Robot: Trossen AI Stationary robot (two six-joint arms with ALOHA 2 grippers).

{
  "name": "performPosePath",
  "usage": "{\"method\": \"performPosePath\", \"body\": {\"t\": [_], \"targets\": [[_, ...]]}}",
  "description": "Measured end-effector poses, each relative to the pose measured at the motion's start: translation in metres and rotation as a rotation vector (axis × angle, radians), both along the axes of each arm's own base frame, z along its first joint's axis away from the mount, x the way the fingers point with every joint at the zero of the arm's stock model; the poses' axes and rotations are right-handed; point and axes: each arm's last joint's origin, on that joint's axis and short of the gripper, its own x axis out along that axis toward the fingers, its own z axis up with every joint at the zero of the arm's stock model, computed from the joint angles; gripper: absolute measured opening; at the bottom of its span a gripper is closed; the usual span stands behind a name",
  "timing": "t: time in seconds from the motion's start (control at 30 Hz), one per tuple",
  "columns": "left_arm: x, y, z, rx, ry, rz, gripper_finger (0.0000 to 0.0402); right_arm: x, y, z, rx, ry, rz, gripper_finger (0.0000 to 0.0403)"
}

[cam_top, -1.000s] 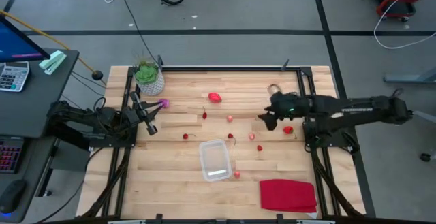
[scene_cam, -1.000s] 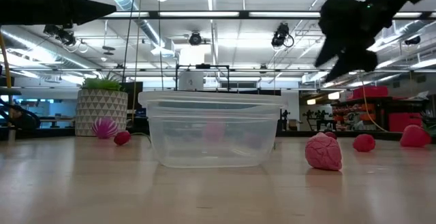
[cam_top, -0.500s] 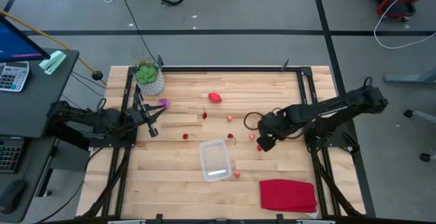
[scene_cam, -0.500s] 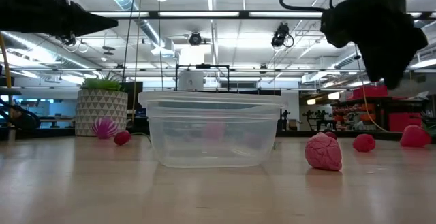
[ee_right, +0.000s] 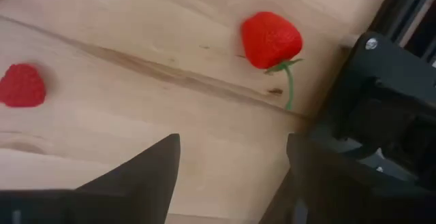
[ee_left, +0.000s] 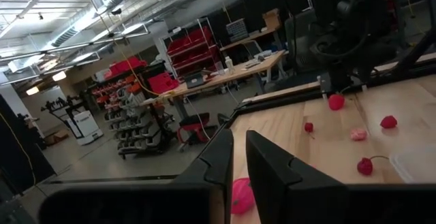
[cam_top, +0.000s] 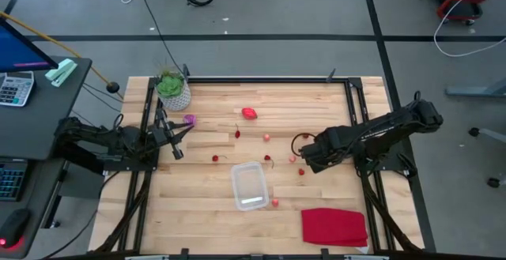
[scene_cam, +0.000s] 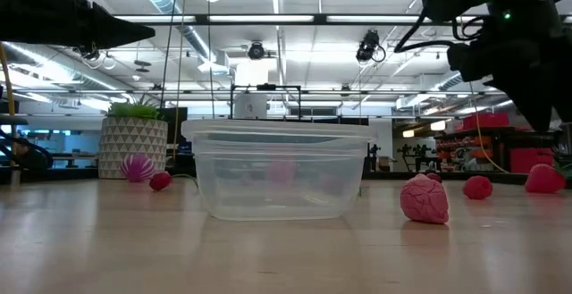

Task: Pick and placing Produce into tupperware
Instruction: Put the red strawberry into the transparent bin

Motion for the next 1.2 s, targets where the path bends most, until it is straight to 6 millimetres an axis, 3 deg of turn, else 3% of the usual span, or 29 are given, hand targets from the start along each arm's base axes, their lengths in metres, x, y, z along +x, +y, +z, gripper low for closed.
{"method": "performPosePath", "body": {"t": [0.2, 0.4, 0.83, 1.2], "targets": [[0.0, 0.0, -0.001, 0.002, 0.006, 0.0, 0.0045, -0.005, -0.001, -0.006, -0.02, 0.033, -0.064, 0.027], [0.0, 0.0, -0.001, 0.004, 0.013, 0.0, 0.0047, -0.021, -0.002, -0.026, -0.002, 0.132, -0.092, 0.0248], [0.0, 0.0, -0.001, 0.006, 0.012, 0.0, 0.0044, -0.036, -0.007, -0.048, -0.079, 0.135, -0.138, 0.0224], [0.0, 0.0, -0.001, 0.006, 0.012, 0.0, 0.0035, -0.029, -0.013, -0.051, -0.171, 0.049, -0.133, 0.0224]]}}
